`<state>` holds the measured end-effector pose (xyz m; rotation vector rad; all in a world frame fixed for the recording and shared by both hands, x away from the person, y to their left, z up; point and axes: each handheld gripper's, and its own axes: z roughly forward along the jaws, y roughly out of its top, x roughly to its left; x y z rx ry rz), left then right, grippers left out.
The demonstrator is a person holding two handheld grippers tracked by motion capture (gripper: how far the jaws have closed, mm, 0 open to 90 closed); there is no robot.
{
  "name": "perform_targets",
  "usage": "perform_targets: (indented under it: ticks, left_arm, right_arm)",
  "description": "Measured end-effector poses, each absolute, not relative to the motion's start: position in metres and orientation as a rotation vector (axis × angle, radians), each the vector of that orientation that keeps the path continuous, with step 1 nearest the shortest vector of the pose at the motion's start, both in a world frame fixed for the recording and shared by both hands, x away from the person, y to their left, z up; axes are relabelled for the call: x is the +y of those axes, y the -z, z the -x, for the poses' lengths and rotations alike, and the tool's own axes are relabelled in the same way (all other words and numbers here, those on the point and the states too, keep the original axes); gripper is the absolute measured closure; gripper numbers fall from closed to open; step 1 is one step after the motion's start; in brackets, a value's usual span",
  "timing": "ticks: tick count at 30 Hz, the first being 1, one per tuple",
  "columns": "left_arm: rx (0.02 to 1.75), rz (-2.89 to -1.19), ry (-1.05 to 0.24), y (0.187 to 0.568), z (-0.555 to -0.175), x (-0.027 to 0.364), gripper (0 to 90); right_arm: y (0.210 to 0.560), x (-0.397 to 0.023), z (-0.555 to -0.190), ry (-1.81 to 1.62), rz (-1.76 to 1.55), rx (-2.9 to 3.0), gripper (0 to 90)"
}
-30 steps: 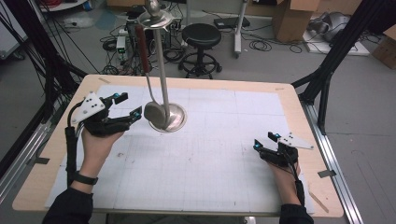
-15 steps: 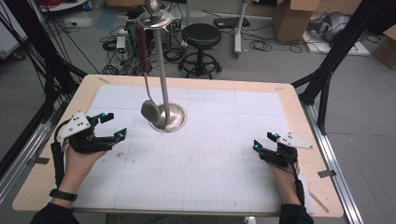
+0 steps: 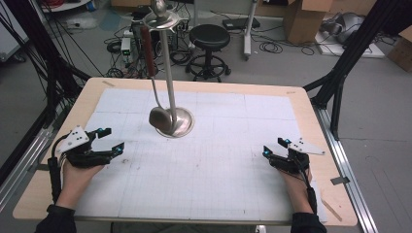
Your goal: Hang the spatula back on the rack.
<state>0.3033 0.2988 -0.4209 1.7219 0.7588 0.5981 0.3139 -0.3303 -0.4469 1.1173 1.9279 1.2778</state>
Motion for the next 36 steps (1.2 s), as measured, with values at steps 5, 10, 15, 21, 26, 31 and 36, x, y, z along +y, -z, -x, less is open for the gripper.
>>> perform_targets:
  ticks: [5, 10, 15, 21, 26, 31, 36]
  left_arm:
    - [0.779, -1.731, -0.602, 0.433, -0.3, 0.302, 24.2]
    - [0.771, -1.749, -0.6, 0.439, -0.3, 0.296, 24.3]
    - [0.78, -1.757, -0.59, 0.444, -0.302, 0.292, 24.1]
    - [0.793, -1.756, -0.588, 0.446, -0.302, 0.293, 24.1]
    - [0.8, -1.747, -0.581, 0.446, -0.303, 0.294, 24.1]
    - [0.804, -1.739, -0.577, 0.447, -0.302, 0.295, 24.0]
    - [0.806, -1.739, -0.577, 0.447, -0.303, 0.295, 24.0]
  right_arm:
    - [0.447, -0.33, -0.315, -1.267, -1.113, 1.935, 30.6]
    - [0.447, -0.329, -0.315, -1.264, -1.114, 1.942, 30.6]
    - [0.447, -0.329, -0.315, -1.264, -1.104, 1.949, 30.6]
    - [0.447, -0.329, -0.315, -1.266, -1.105, 1.953, 30.6]
    - [0.447, -0.329, -0.315, -1.263, -1.1, 1.953, 30.6]
    - [0.447, -0.328, -0.316, -1.26, -1.098, 1.958, 30.6]
    - [0.447, -0.328, -0.316, -1.259, -1.097, 1.961, 30.6]
